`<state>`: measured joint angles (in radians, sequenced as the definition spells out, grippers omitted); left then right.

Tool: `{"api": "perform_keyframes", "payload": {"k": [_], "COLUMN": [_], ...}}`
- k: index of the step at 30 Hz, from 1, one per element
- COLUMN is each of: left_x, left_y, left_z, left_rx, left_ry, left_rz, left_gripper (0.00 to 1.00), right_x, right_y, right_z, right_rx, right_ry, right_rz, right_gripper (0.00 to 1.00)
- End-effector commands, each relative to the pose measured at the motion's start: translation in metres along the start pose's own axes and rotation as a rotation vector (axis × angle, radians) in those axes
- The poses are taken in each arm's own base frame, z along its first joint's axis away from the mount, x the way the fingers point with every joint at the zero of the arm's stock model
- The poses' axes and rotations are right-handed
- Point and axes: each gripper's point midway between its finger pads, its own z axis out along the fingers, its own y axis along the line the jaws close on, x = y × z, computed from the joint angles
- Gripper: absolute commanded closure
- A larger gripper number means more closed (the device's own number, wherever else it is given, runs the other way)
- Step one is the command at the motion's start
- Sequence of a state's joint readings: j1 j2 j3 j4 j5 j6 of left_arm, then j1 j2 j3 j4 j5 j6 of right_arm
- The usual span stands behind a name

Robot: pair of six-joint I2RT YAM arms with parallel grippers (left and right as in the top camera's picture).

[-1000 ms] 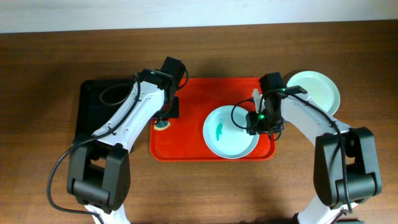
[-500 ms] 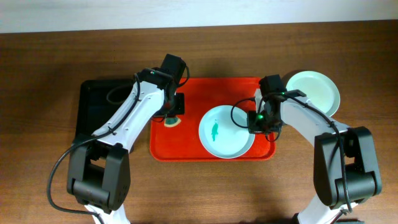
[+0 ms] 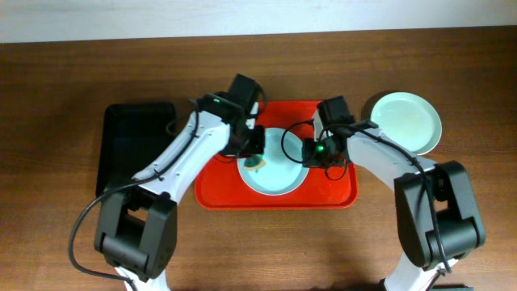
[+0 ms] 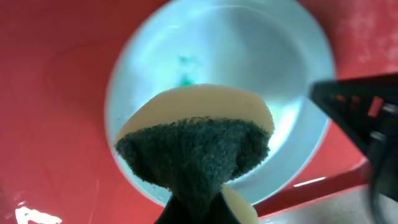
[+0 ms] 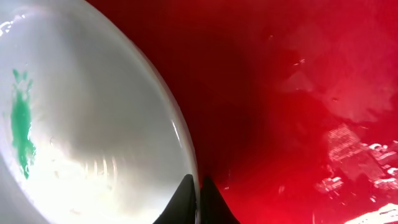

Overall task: Clean dirty plates on tray and stack at the side
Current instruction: 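Scrub the front plate with the sponge in the left gripper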

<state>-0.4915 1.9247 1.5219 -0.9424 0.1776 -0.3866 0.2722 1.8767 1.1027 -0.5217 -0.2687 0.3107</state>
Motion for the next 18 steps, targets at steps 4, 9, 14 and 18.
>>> {"api": "perform_keyframes", "payload": {"k": [4,9,14,18], "left_x": [0.001,0.004,0.002,0.004], "left_y": [-0.014,-0.010,-0.011,-0.007], "left_z": [0.020,0.054,0.075,0.088], "left_rx": [0.022,0.003,0.017,-0.002], "left_ry": [0.012,0.058,0.072,0.083], "left_rz": [-0.006,-0.032,-0.032,-0.030], "left_gripper": [1.00,1.00,1.00,1.00], "right_x": [0.008,0.009,0.006,0.006], "right_y": [-0.004,-0.003,-0.003,-0.002], "right_z": [0.015,0.015,0.015,0.015], "right_rx": [0.012,0.008,0.006,0.005], "right_ry": [0.035,0.036,0.028,0.026], "right_rz": [0.021,0.022,0.019,0.018], "right_gripper": [0.96,0.96,0.96,0.96]}}
